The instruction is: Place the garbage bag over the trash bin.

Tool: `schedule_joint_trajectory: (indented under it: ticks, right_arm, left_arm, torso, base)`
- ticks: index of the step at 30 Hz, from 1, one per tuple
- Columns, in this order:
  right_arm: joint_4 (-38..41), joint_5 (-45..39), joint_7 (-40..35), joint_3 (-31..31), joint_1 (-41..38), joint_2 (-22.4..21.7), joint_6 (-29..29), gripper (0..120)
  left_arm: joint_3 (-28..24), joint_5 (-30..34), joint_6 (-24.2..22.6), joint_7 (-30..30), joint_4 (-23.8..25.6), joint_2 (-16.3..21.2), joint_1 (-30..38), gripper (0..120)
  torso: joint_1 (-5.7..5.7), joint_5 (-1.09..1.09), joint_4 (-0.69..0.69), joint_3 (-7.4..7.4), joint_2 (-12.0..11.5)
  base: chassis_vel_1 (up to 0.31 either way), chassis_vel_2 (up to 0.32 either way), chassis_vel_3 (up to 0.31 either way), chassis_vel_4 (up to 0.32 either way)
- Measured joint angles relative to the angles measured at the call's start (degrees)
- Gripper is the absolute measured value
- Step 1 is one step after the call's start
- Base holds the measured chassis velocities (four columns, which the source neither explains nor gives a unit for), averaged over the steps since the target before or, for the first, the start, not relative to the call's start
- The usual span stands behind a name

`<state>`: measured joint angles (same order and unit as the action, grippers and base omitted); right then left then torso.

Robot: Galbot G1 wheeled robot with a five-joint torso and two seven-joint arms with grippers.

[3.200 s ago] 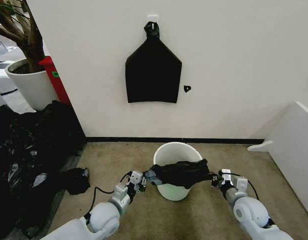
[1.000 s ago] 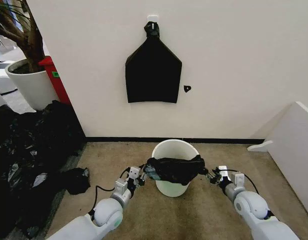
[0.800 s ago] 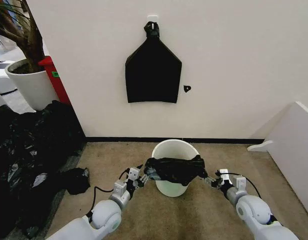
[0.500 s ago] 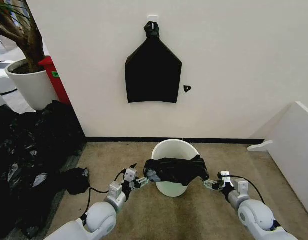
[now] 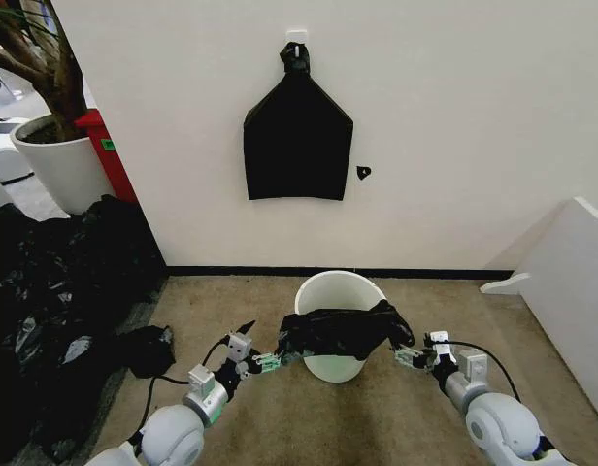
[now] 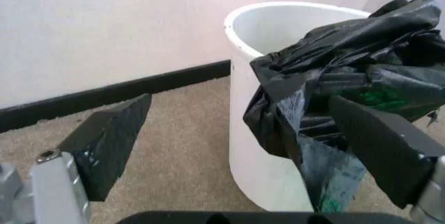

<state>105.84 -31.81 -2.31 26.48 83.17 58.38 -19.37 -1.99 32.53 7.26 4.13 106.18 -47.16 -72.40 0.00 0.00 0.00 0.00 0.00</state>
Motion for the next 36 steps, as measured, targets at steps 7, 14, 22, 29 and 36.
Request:
schedule_joint_trajectory:
  ticks: [7,14,22,29,36]
  right_arm:
    - [0.4,0.1,0.6,1.4,2.5,0.4,4.9,100]
    - [1.3,0.7,2.4,3.6,6.0,1.9,7.3,100]
    - [6.0,1.0,2.6,7.1,11.8,3.6,8.0,100]
    - [13.8,-2.9,2.1,11.9,16.4,3.2,5.5,100]
    - [18.2,-13.7,-1.1,15.7,7.8,-3.2,-5.4,100]
  left_arm:
    - [2.1,0.0,1.6,-1.0,0.8,0.7,-2.1,100]
    - [4.7,-0.6,3.3,-3.1,2.3,2.1,-5.2,100]
    - [6.7,-3.5,5.0,-4.6,5.8,3.2,-9.5,100]
    - [9.5,-2.4,5.0,-2.0,12.2,2.7,-15.0,100]
    - [25.4,1.3,0.6,0.9,21.6,0.3,-22.7,100]
  torso:
    - [0.00,-0.01,0.00,0.00,0.0]
    - [0.00,0.01,-0.01,0.00,0.0]
    - [0.00,0.00,0.00,0.00,0.0]
    - [0.00,-0.01,-0.02,0.00,0.0]
    - [0.00,0.00,-0.01,0.01,0.0]
  base:
    - [0.000,0.000,0.000,0.000]
    - [0.000,0.000,0.000,0.000]
    - [0.000,0.000,0.000,0.000]
    - [0.000,0.000,0.000,0.000]
    - [0.000,0.000,0.000,0.000]
